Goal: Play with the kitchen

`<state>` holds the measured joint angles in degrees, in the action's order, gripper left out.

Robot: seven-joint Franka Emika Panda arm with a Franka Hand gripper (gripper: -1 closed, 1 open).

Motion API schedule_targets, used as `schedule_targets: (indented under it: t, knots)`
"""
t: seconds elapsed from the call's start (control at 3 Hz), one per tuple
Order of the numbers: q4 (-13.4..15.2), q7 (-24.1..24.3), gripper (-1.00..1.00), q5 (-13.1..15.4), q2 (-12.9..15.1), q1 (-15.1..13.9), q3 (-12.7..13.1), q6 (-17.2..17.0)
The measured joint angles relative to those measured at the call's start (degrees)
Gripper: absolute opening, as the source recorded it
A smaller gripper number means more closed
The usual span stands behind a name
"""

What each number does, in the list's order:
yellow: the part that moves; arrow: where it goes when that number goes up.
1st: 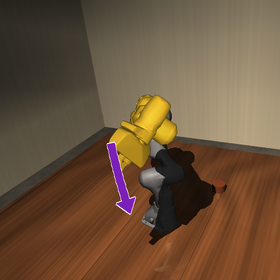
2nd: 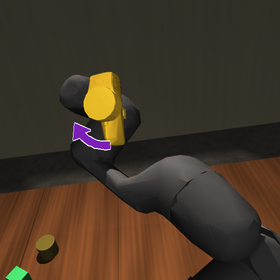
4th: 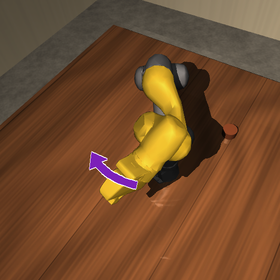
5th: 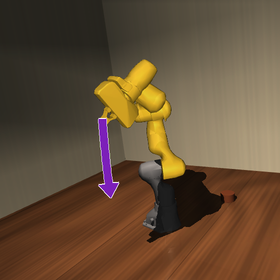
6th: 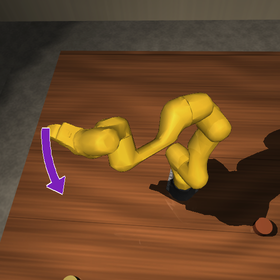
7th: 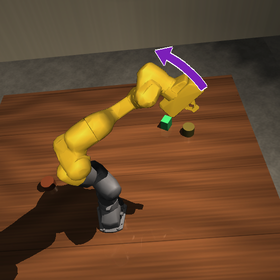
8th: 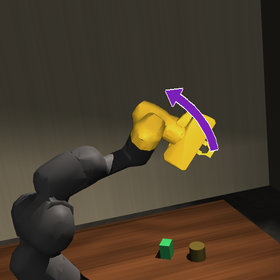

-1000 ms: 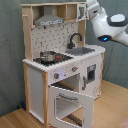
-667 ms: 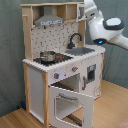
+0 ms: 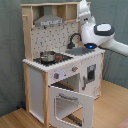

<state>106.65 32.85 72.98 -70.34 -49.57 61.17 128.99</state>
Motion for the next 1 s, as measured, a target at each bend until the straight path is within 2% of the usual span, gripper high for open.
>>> schedule_targets:
  t: [0.33,1.0]
  knots:
    - [-3.1,2.7,1.00,-3.7,0.1,-3.8,2.3,-1.4]
    - [-10.4,3.1,1.00,-12.1,0.1,-10.6,5.4,-1.9]
